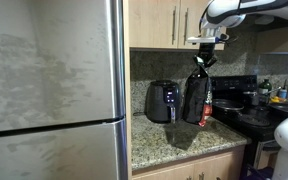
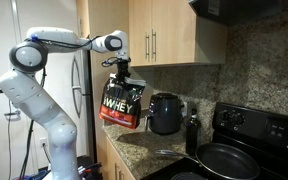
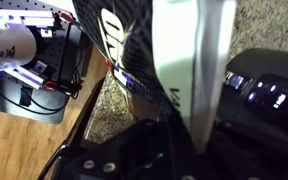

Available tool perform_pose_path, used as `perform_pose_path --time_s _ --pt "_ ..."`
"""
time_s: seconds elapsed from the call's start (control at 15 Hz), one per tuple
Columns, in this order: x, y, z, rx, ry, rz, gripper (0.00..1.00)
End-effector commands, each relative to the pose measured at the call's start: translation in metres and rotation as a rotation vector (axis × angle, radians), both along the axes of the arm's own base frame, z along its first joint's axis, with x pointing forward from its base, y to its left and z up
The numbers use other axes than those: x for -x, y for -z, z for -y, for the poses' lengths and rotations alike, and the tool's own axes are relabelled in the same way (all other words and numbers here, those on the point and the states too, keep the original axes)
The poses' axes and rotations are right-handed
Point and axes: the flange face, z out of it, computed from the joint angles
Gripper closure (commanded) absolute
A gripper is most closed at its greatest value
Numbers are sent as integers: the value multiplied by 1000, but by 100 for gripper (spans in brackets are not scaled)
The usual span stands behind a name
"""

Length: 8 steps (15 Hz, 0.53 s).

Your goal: Place the whey packet next to the stove

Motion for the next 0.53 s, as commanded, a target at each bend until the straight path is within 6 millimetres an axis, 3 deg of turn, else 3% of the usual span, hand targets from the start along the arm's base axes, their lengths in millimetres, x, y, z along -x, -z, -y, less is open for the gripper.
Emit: perform_pose_path --time_s 0.0,0.07,0.2,0.33,0.4,0.47 --pt "9 -7 19 3 48 6 100" --pt "17 -10 31 3 66 14 99" --pt "16 2 31 13 63 -9 99" --pt "-2 23 27 36 92 -48 100" --pt "-19 39 42 47 176 -51 100" --pt "1 23 88 43 238 -56 100"
